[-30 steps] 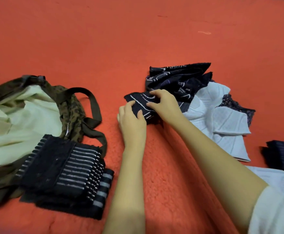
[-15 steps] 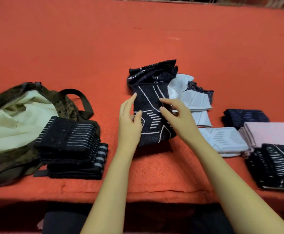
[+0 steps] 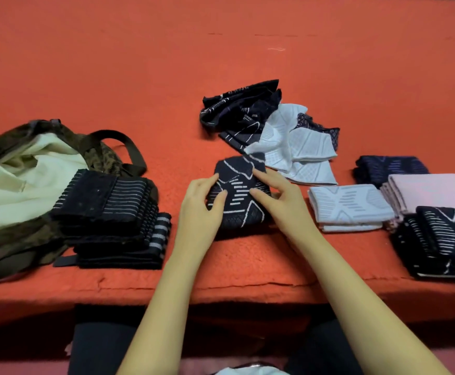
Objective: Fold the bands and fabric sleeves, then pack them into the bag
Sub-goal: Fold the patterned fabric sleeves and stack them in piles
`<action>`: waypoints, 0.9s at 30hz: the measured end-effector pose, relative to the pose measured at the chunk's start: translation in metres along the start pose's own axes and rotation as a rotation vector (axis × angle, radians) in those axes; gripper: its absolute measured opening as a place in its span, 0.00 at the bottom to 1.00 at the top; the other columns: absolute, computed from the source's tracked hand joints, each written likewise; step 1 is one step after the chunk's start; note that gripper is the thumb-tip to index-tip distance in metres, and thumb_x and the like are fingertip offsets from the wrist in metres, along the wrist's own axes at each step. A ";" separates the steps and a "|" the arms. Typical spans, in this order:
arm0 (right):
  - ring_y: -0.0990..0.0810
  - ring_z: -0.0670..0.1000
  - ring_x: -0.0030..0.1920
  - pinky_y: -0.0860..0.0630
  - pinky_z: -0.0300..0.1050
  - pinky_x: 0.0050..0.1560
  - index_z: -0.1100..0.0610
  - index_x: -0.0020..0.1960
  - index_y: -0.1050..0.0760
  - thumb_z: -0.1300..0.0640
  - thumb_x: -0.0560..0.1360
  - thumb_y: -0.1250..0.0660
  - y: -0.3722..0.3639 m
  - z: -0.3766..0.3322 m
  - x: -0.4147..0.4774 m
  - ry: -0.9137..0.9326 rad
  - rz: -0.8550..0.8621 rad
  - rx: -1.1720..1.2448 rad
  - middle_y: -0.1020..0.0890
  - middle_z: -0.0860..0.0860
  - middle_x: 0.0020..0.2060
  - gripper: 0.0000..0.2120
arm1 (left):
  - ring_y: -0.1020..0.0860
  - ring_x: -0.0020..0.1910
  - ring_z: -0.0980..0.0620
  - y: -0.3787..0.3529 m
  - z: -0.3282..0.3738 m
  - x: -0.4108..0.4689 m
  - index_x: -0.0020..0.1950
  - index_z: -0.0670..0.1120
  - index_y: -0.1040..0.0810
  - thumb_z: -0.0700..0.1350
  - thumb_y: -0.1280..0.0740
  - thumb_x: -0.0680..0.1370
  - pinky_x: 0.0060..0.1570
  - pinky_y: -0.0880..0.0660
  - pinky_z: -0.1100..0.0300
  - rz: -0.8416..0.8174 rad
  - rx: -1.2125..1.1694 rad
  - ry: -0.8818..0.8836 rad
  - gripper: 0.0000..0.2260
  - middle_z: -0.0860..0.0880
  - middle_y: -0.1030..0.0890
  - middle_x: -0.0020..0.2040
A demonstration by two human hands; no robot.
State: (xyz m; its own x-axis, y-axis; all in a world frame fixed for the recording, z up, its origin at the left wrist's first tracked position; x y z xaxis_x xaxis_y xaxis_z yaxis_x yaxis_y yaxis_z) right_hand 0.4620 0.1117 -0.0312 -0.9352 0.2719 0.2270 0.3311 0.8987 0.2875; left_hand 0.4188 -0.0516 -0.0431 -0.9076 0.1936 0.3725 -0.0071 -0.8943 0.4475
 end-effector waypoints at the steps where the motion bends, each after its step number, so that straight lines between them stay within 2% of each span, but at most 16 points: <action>1: 0.29 0.44 0.67 0.34 0.46 0.70 0.56 0.65 0.25 0.64 0.74 0.31 0.002 -0.006 0.002 0.021 0.005 -0.004 0.26 0.51 0.66 0.20 | 0.26 0.55 0.58 0.002 0.003 0.002 0.66 0.44 0.25 0.40 0.34 0.77 0.58 0.29 0.60 0.013 -0.070 -0.022 0.17 0.53 0.25 0.56; 5: 0.35 0.41 0.70 0.35 0.45 0.70 0.54 0.67 0.27 0.63 0.76 0.34 0.011 -0.037 0.014 0.128 0.057 -0.018 0.31 0.50 0.70 0.20 | 0.28 0.48 0.67 0.014 0.028 0.017 0.69 0.50 0.30 0.37 0.36 0.78 0.46 0.29 0.69 0.066 -0.258 -0.091 0.20 0.59 0.29 0.55; 8: 0.37 0.44 0.72 0.37 0.46 0.72 0.53 0.67 0.27 0.63 0.77 0.35 0.015 -0.047 0.028 0.155 0.068 -0.005 0.33 0.51 0.72 0.20 | 0.29 0.53 0.70 0.017 0.040 0.035 0.65 0.54 0.28 0.35 0.36 0.78 0.48 0.28 0.68 0.054 -0.301 -0.119 0.20 0.59 0.29 0.57; 10: 0.34 0.45 0.70 0.36 0.48 0.71 0.54 0.66 0.27 0.62 0.76 0.34 0.012 -0.035 0.038 0.127 0.066 -0.051 0.32 0.50 0.70 0.19 | 0.29 0.55 0.66 0.008 0.027 0.047 0.62 0.54 0.24 0.36 0.36 0.77 0.51 0.29 0.67 0.047 -0.203 -0.076 0.17 0.56 0.27 0.57; 13: 0.29 0.48 0.62 0.33 0.51 0.68 0.57 0.66 0.27 0.61 0.75 0.33 0.002 0.006 0.040 -0.046 0.000 -0.224 0.35 0.53 0.69 0.19 | 0.27 0.59 0.51 -0.018 -0.008 0.045 0.61 0.44 0.21 0.39 0.35 0.78 0.58 0.35 0.71 -0.071 0.024 0.080 0.12 0.44 0.26 0.59; 15: 0.31 0.53 0.66 0.37 0.49 0.70 0.58 0.65 0.27 0.59 0.76 0.33 -0.006 0.031 0.028 -0.123 -0.053 -0.344 0.37 0.57 0.70 0.18 | 0.29 0.62 0.45 -0.032 -0.024 0.033 0.62 0.42 0.22 0.42 0.35 0.78 0.63 0.38 0.66 -0.144 0.165 0.138 0.13 0.41 0.29 0.62; 18: 0.35 0.53 0.69 0.46 0.36 0.69 0.59 0.62 0.24 0.60 0.77 0.35 -0.010 0.039 0.015 -0.036 -0.033 -0.431 0.35 0.58 0.69 0.14 | 0.34 0.63 0.43 -0.039 -0.025 0.026 0.62 0.45 0.22 0.44 0.35 0.78 0.66 0.40 0.55 -0.124 0.293 0.087 0.13 0.42 0.31 0.65; 20: 0.36 0.53 0.68 0.47 0.35 0.67 0.58 0.61 0.23 0.60 0.77 0.35 -0.010 0.035 0.012 0.005 -0.037 -0.461 0.34 0.56 0.68 0.13 | 0.35 0.62 0.44 -0.036 -0.020 0.025 0.60 0.47 0.21 0.47 0.35 0.78 0.64 0.38 0.51 -0.093 0.386 0.050 0.12 0.44 0.32 0.66; 23: 0.36 0.50 0.66 0.48 0.29 0.64 0.56 0.58 0.21 0.59 0.76 0.33 -0.004 0.036 0.004 0.070 -0.080 -0.492 0.32 0.54 0.66 0.11 | 0.33 0.56 0.47 -0.028 -0.018 0.021 0.53 0.48 0.21 0.48 0.32 0.75 0.57 0.37 0.55 -0.093 0.387 -0.086 0.08 0.48 0.29 0.58; 25: 0.33 0.50 0.64 0.49 0.24 0.63 0.56 0.56 0.20 0.59 0.75 0.33 0.001 0.039 -0.003 0.115 -0.088 -0.506 0.27 0.53 0.63 0.10 | 0.31 0.50 0.51 -0.021 -0.016 0.015 0.48 0.48 0.22 0.47 0.30 0.74 0.52 0.37 0.62 -0.187 0.243 -0.159 0.06 0.51 0.27 0.50; 27: 0.29 0.52 0.61 0.46 0.24 0.63 0.57 0.55 0.20 0.58 0.74 0.34 0.003 0.041 -0.010 0.154 -0.089 -0.520 0.23 0.53 0.59 0.11 | 0.30 0.46 0.57 -0.017 -0.016 0.006 0.46 0.50 0.23 0.48 0.28 0.73 0.49 0.37 0.65 -0.302 0.138 -0.191 0.06 0.55 0.26 0.45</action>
State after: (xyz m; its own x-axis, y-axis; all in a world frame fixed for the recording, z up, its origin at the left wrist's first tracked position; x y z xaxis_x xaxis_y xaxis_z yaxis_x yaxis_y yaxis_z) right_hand 0.4667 0.1256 -0.0704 -0.9459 0.1140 0.3037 0.3071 0.6166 0.7249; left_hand 0.4066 -0.0419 -0.0610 -0.7786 0.5234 0.3461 -0.1941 -0.7255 0.6603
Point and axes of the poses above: each hand's wrist, its own x-axis towards the middle knuckle, its own y-axis out of the back of the hand, z = x × y, the point moved 2 cm from there along x, towards the middle knuckle
